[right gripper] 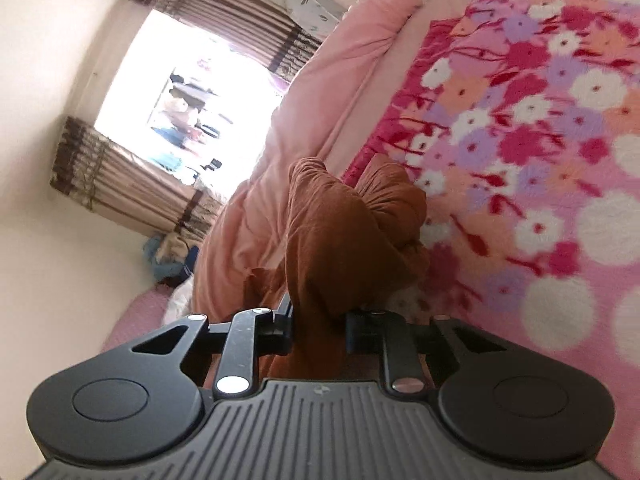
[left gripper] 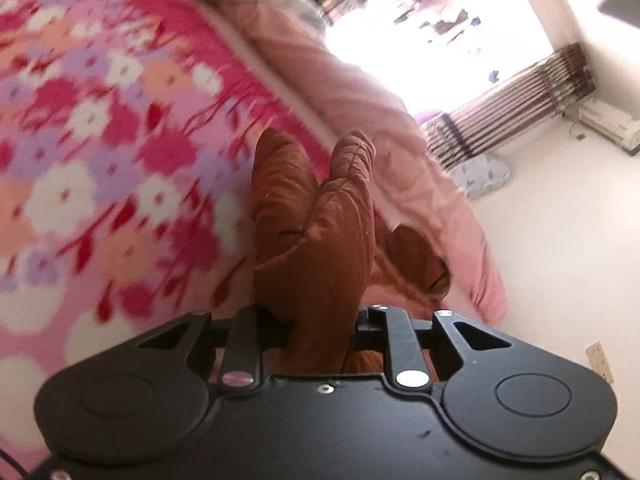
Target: Fold large clothes
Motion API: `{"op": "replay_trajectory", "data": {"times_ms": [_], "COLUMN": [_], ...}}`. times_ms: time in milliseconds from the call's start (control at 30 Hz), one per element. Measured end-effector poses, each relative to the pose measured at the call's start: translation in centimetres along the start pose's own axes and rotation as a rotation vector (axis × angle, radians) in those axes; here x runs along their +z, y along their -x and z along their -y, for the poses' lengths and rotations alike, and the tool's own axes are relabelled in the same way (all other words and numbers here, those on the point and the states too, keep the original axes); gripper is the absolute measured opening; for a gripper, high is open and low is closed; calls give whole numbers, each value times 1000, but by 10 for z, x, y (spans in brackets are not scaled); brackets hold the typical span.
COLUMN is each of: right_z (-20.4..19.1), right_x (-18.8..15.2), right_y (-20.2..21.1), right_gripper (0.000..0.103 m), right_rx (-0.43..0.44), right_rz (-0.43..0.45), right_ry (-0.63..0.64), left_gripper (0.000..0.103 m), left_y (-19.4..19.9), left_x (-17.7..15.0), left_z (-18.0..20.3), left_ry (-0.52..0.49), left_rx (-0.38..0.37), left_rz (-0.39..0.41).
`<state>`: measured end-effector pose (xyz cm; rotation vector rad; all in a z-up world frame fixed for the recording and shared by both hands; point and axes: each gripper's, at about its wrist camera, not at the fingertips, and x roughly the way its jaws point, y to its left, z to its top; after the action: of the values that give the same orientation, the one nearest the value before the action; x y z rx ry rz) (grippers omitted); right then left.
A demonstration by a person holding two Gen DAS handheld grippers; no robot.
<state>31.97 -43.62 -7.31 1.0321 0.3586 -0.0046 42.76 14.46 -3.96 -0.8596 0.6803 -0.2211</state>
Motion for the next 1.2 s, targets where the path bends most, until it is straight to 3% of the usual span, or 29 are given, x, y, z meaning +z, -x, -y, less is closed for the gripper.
{"op": "replay_trajectory", "data": {"times_ms": [33, 133, 200, 267, 300, 433, 500, 600, 667, 833, 933, 1000, 1033, 1100, 1200], "right_z": [6, 33, 50, 56, 53, 19, -8, -45, -60, -70, -65, -60, -61, -66, -77], "right_x": [-2, -7, -9, -5, -2, 24, 33, 43, 48, 54, 50, 46, 45, 45, 52], "right_y": [0, -13, -16, -6, 1, 25, 22, -13, -42, -105, -119, -117, -117, -114, -103], "right_gripper": [25, 31, 52, 57, 67, 70, 75, 77, 77, 76, 72, 46, 41, 17, 10], "right_rx": [-16, -75, -93, -81, -96, -193, -202, -191, -236, -336, -348, -332, -330, -335, -288], "right_rz": [-15, -71, -95, -93, -91, 5, 47, 36, 35, -13, -50, -50, -37, -5, 35], "right_ry": [0, -27, -78, -76, -46, 181, 312, 487, 557, 636, 616, 605, 605, 603, 604], "left_gripper": [26, 57, 64, 70, 70, 71, 72, 72, 72, 71, 65, 39, 16, 10, 8], "left_y": [-4, -19, -13, -1, 7, 30, 24, -5, -31, -82, -102, -103, -104, -97, -86], "left_x": [-3, -9, -7, 2, 9, 42, 55, 66, 72, 74, 73, 73, 74, 76, 84], "left_z": [-7, -29, -37, -36, -32, -5, 11, 30, 38, 45, 48, 51, 52, 54, 61], "left_ry": [-8, 27, 41, -14, -59, -211, -277, -352, -378, -416, -439, -454, -452, -435, -411], "left_rx": [13, 85, 43, 77, 102, 156, 159, 174, 197, 232, 262, 270, 259, 241, 187], "left_rz": [-15, -58, -57, -58, -42, 87, 110, 116, 100, 61, 31, 41, 33, 41, 95]}}
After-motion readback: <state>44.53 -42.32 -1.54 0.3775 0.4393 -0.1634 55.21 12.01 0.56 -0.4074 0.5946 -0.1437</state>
